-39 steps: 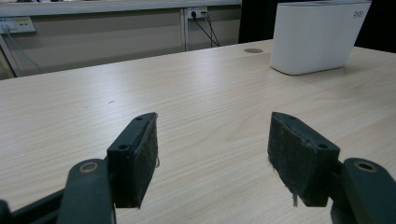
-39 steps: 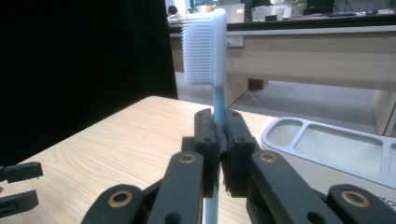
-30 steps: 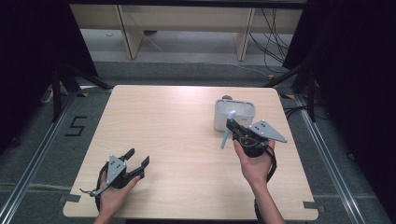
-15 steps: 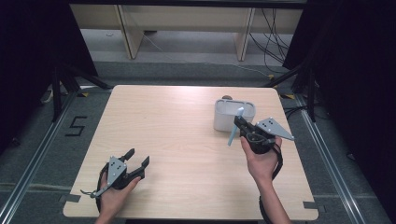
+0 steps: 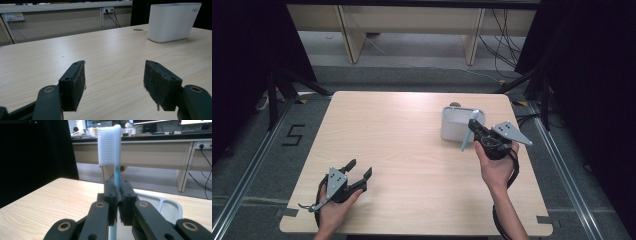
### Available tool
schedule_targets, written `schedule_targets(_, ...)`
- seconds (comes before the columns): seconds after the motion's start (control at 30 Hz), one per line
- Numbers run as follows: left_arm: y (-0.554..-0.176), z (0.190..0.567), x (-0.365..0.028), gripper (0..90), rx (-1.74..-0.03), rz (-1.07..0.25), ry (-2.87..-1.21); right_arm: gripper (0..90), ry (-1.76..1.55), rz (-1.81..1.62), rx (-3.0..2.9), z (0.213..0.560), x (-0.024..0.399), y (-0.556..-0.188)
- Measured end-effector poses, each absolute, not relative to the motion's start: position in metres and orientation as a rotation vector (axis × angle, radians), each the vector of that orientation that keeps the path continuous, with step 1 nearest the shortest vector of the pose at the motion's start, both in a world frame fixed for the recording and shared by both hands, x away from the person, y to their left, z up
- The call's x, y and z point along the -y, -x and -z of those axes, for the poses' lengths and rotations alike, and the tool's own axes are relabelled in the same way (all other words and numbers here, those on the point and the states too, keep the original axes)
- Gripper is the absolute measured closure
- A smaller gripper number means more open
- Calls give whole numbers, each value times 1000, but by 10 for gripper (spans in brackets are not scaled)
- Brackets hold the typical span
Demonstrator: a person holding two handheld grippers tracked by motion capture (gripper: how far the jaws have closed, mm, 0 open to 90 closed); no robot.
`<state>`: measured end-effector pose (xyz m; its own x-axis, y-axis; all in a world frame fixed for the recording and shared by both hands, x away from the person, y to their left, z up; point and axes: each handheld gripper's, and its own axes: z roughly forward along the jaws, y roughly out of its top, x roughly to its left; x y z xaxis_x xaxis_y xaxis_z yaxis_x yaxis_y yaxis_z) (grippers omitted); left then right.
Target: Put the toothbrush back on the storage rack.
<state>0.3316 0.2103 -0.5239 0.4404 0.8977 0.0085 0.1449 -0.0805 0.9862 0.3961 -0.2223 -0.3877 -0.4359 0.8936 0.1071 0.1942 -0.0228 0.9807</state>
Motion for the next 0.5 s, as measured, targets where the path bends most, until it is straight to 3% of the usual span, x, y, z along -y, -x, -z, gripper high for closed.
schedule_targets(0.5,-332,524,-211,335,-955,-813,-1535,862,-1137,-1486,-1638,378,228,-404)
